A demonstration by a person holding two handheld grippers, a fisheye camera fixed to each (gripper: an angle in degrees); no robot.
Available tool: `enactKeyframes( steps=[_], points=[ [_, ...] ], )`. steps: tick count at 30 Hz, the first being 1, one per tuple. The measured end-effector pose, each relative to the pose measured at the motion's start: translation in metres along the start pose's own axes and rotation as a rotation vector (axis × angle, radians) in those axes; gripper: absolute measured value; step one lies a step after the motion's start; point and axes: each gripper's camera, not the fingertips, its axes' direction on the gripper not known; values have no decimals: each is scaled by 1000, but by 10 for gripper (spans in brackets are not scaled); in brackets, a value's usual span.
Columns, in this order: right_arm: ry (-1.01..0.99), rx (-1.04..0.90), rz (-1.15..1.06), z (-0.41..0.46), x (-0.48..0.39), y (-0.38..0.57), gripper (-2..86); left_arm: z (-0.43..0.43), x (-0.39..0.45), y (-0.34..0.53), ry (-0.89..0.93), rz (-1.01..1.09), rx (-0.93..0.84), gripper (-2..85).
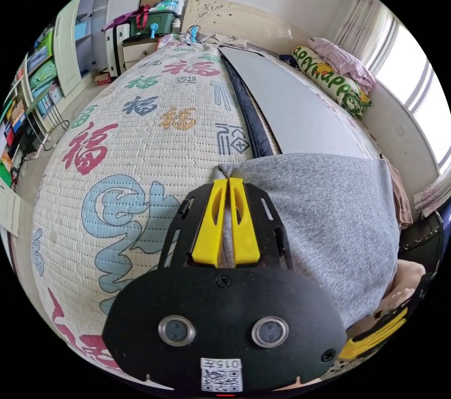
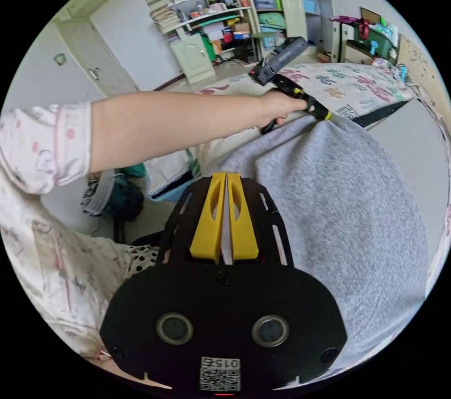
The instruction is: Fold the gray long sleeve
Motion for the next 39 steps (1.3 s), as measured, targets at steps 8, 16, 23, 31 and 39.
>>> enactKeyframes(
  steps=[8, 16, 23, 31, 39],
  points=[
    [36, 283, 85, -225, -80, -84, 24, 50, -19, 10, -60, 35, -10, -3],
    [241, 470, 561, -458, -103, 32, 67, 30, -146, -17, 284, 25, -131, -3],
    [214, 583, 854, -538, -70, 48, 75, -4, -96, -44, 295, 208, 82, 50],
    [69, 434, 933, -530, -30, -73, 94, 158, 180, -63, 384, 717, -33, 82],
    [22, 449, 981, -559, -48, -133, 103, 357, 373, -49, 290, 920, -205, 86]
  ],
)
